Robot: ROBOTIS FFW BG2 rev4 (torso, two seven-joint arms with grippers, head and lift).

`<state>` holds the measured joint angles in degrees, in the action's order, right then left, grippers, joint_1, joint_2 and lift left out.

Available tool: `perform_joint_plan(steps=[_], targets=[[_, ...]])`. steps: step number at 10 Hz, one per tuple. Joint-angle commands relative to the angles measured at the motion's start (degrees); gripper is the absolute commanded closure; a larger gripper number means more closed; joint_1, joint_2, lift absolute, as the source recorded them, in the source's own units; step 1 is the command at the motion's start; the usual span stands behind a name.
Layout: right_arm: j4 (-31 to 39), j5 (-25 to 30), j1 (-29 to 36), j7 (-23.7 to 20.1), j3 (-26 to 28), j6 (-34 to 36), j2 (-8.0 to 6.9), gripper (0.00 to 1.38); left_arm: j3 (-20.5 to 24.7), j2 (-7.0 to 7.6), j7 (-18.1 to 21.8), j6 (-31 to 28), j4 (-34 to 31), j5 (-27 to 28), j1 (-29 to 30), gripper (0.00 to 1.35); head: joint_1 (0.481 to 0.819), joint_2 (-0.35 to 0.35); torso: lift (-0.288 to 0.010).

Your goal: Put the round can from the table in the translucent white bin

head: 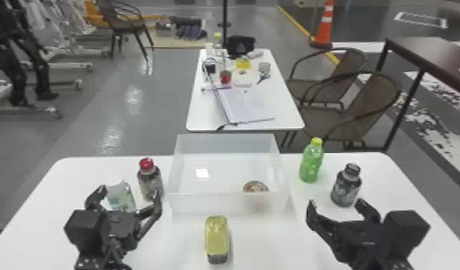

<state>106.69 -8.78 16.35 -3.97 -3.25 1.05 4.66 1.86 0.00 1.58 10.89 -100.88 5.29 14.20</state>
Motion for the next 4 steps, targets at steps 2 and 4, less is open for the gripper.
perform_joint_plan(steps=[2, 4], targets=[[0.10, 0.52, 0.09, 0.02, 0.00, 0.00, -0.17, 0.10, 0.07, -0.15, -0.17, -0.43, -0.64, 0.16, 0.48, 0.10, 0.549, 0.000, -0.100], [0.10, 2.37, 0.44, 1.16, 0.00, -1.67, -0.79, 0.11, 0.16, -0.15, -0.17, -0.43, -1.07, 0.60, 0.66, 0.10, 0.549, 0.000, -0.100]])
